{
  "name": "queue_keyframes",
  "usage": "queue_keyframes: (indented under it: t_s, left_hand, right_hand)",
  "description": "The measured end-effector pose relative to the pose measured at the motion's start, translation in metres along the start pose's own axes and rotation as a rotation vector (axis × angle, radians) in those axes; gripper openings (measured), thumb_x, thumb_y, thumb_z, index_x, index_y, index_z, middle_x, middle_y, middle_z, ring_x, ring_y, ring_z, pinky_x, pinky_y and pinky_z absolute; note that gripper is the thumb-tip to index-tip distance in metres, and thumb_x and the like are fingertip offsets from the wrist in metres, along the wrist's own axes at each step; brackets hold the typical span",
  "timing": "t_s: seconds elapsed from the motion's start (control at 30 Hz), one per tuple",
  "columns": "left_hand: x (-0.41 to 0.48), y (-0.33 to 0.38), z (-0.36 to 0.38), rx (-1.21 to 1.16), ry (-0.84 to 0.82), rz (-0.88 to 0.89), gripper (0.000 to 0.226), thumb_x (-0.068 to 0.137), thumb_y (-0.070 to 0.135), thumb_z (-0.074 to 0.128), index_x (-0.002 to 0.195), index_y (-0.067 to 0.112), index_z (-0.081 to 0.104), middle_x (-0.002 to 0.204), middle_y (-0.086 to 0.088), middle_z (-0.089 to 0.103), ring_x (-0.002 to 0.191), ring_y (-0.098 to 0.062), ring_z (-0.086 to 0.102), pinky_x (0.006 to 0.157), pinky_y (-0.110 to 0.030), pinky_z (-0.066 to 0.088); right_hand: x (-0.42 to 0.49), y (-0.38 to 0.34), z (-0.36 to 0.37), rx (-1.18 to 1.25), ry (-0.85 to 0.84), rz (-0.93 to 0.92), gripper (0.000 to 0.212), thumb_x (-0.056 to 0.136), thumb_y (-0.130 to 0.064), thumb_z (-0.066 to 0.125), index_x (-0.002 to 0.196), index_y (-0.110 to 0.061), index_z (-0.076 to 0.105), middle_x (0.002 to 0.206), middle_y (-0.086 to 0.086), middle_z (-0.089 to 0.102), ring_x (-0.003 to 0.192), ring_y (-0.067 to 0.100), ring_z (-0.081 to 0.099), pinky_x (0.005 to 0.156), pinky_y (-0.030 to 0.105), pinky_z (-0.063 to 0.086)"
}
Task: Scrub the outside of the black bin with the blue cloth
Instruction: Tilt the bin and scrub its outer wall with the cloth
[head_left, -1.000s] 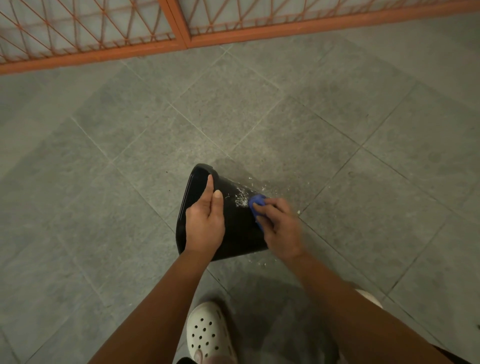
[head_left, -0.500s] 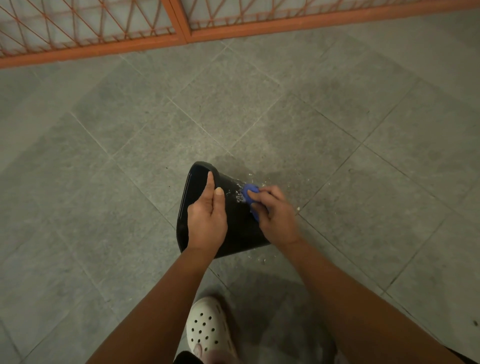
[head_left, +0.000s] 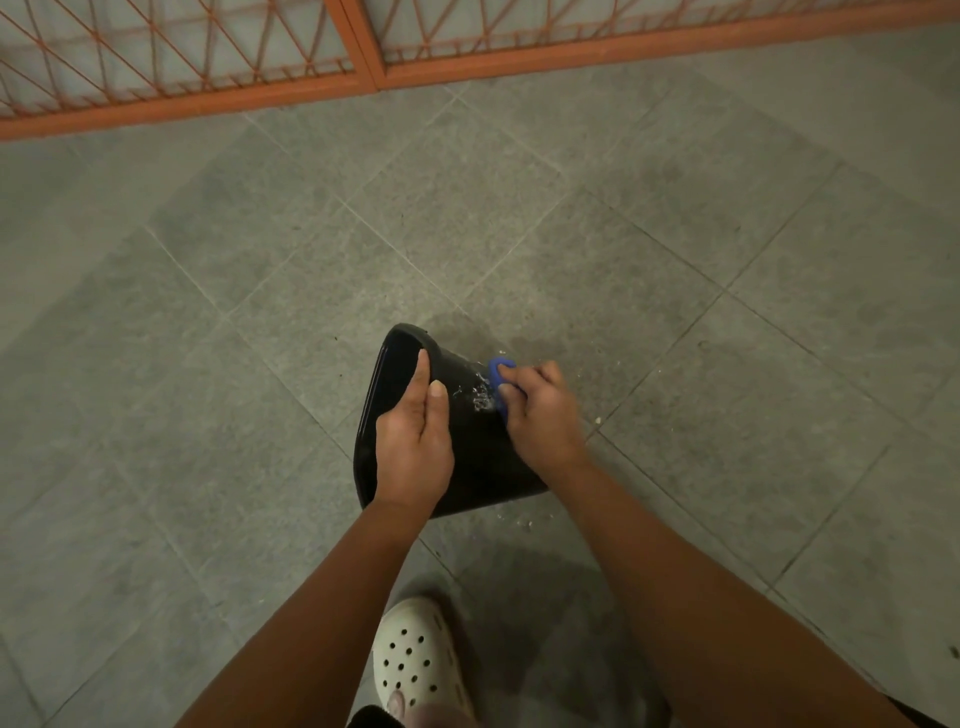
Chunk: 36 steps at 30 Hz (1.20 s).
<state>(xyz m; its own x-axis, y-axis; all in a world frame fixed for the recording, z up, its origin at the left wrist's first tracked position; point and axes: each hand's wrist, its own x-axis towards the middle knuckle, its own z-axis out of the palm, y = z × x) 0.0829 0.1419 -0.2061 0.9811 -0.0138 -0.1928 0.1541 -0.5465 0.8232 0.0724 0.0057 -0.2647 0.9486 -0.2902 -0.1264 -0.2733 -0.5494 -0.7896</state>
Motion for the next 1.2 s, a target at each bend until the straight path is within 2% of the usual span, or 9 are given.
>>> queue_keyframes:
  t_s: [0.1, 0.33, 0.5, 0.7, 0.77, 0.87, 1.0, 1.13, 1.2]
  left_hand:
    - [0.001, -0.001, 0.000, -0.001, -0.011, 0.014, 0.041, 0.101, 0.025, 0.038, 0.142, 0.018, 0.043, 0.075, 0.014, 0.052, 0.069, 0.002, 0.052, 0.067, -0.014, 0.048]
    - [-0.001, 0.000, 0.001, -0.009, -0.010, 0.045, 0.039, 0.102, 0.024, 0.038, 0.139, 0.018, 0.047, 0.079, 0.014, 0.060, 0.076, 0.004, 0.061, 0.075, -0.018, 0.051]
    - [0.000, 0.001, 0.005, -0.011, 0.040, 0.011, 0.040, 0.101, 0.022, 0.039, 0.139, 0.014, 0.047, 0.073, 0.019, 0.051, 0.069, 0.018, 0.055, 0.067, -0.005, 0.045]
    - [0.004, -0.003, 0.000, -0.091, -0.003, 0.012, 0.048, 0.094, 0.039, 0.037, 0.135, 0.019, 0.052, 0.094, 0.009, 0.067, 0.091, 0.000, 0.064, 0.086, -0.031, 0.053]
    - [0.002, -0.001, 0.002, -0.142, 0.023, 0.002, 0.050, 0.093, 0.041, 0.038, 0.135, 0.017, 0.052, 0.099, 0.005, 0.068, 0.096, -0.006, 0.065, 0.090, -0.038, 0.053]
    - [0.001, 0.001, 0.008, -0.110, 0.063, 0.025, 0.047, 0.096, 0.035, 0.039, 0.136, 0.013, 0.051, 0.084, 0.016, 0.063, 0.083, 0.005, 0.062, 0.081, -0.025, 0.054]
    - [-0.001, 0.004, 0.010, -0.071, 0.042, 0.032, 0.039, 0.101, 0.021, 0.040, 0.139, 0.015, 0.048, 0.079, 0.021, 0.055, 0.075, 0.016, 0.056, 0.070, -0.009, 0.048]
    - [0.000, 0.005, 0.008, -0.098, 0.007, 0.023, 0.041, 0.099, 0.028, 0.040, 0.138, 0.016, 0.050, 0.097, 0.019, 0.064, 0.093, 0.007, 0.061, 0.086, -0.023, 0.050]
    - [0.001, 0.004, 0.006, -0.175, 0.014, -0.034, 0.046, 0.095, 0.035, 0.041, 0.136, 0.018, 0.052, 0.105, 0.011, 0.067, 0.103, -0.002, 0.062, 0.095, -0.032, 0.049]
  right_hand:
    - [-0.006, 0.002, -0.003, -0.067, -0.027, 0.201, 0.028, 0.096, -0.020, 0.048, 0.120, -0.011, 0.059, 0.105, 0.006, 0.045, 0.089, 0.014, 0.046, 0.081, 0.024, 0.041]
    - [-0.011, -0.016, 0.004, -0.001, 0.037, -0.068, 0.025, 0.090, -0.014, 0.056, 0.112, -0.006, 0.065, 0.094, 0.012, 0.051, 0.076, 0.021, 0.050, 0.069, 0.035, 0.050]
    - [-0.002, -0.008, 0.006, -0.112, -0.022, 0.204, 0.032, 0.097, -0.024, 0.044, 0.125, -0.013, 0.056, 0.108, 0.010, 0.047, 0.092, 0.022, 0.052, 0.085, 0.037, 0.047]
    - [-0.038, -0.024, -0.001, -0.023, -0.132, 0.041, 0.062, 0.087, -0.018, 0.056, 0.144, -0.015, 0.032, 0.122, 0.008, 0.030, 0.107, 0.016, 0.036, 0.097, 0.027, 0.037]
    - [-0.028, -0.019, -0.005, -0.009, -0.154, -0.014, 0.066, 0.083, -0.011, 0.060, 0.144, -0.013, 0.034, 0.125, 0.012, 0.031, 0.109, 0.018, 0.037, 0.099, 0.029, 0.038]
    - [-0.011, -0.006, -0.003, -0.048, -0.113, 0.004, 0.062, 0.083, -0.008, 0.059, 0.141, -0.010, 0.038, 0.119, 0.016, 0.037, 0.103, 0.024, 0.043, 0.093, 0.038, 0.044]
    - [-0.020, -0.004, -0.005, -0.097, -0.140, 0.190, 0.064, 0.088, -0.015, 0.056, 0.146, -0.016, 0.028, 0.125, 0.012, 0.031, 0.108, 0.020, 0.041, 0.097, 0.029, 0.041]
    - [-0.032, -0.019, -0.003, -0.036, -0.089, -0.076, 0.060, 0.086, -0.010, 0.052, 0.143, -0.010, 0.034, 0.123, 0.017, 0.034, 0.104, 0.021, 0.043, 0.095, 0.027, 0.041]
    - [-0.022, -0.018, -0.006, -0.018, -0.124, -0.092, 0.058, 0.088, -0.005, 0.053, 0.142, -0.009, 0.036, 0.126, 0.017, 0.037, 0.109, 0.021, 0.043, 0.098, 0.025, 0.038]
